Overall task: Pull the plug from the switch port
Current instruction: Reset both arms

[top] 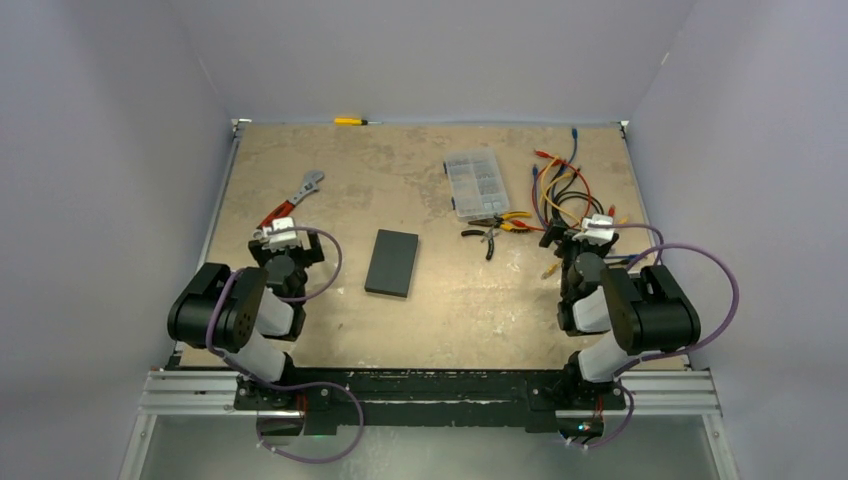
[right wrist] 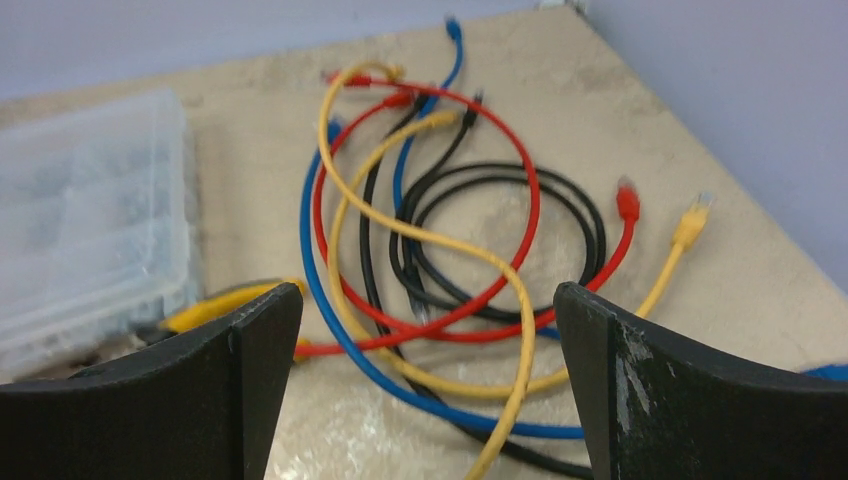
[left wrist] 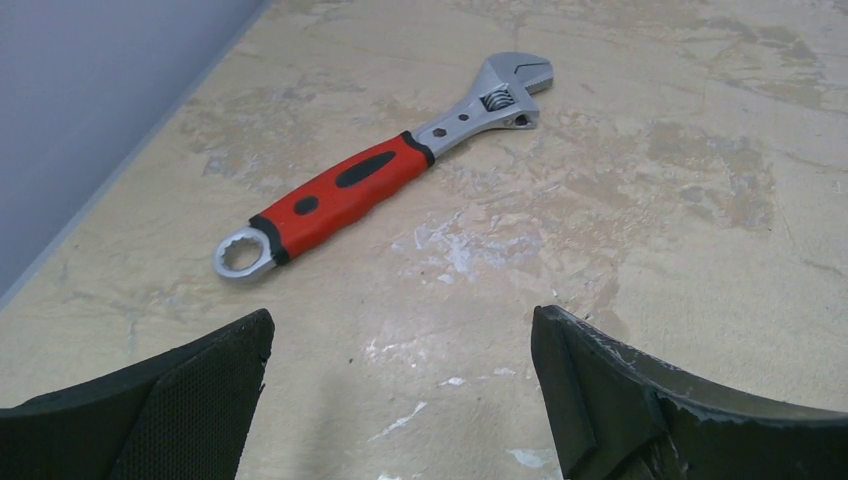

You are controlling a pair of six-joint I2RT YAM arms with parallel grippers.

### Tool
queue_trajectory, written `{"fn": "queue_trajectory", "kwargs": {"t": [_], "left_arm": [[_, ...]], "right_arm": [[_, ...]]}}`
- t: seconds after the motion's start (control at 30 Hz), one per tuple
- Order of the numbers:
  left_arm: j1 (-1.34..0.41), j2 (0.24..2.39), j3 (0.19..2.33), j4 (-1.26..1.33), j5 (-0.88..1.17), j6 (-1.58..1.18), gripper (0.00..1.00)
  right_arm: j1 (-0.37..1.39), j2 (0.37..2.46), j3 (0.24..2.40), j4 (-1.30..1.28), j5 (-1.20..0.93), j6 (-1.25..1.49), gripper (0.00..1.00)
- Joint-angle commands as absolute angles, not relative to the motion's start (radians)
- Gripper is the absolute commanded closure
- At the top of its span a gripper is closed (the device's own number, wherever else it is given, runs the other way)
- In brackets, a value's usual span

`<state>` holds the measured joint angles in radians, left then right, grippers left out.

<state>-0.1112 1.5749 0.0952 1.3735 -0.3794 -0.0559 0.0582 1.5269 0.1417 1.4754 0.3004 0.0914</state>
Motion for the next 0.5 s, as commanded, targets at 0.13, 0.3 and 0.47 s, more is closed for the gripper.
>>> {"fn": "queue_trajectory", "kwargs": {"t": [0.13,0.3,0.47], "left_arm": [[-0.107,1.640,0.252,1.270,-0.462,-0.096,0.01],[-0.116,1.651,0.257,1.282,-0.476,-0.081,0.01],[-0.116,1.661,0.254,1.305,-0.476,-0.076,0.01]], "right_arm": [[0.055,1.553,0.252,1.510,0.263,0.042,0.01],[0.055,1.563,0.263,1.515,0.268,0.039,0.01],[0.054,1.564,0.261,1.518,0.269,0.037,0.01]]}}
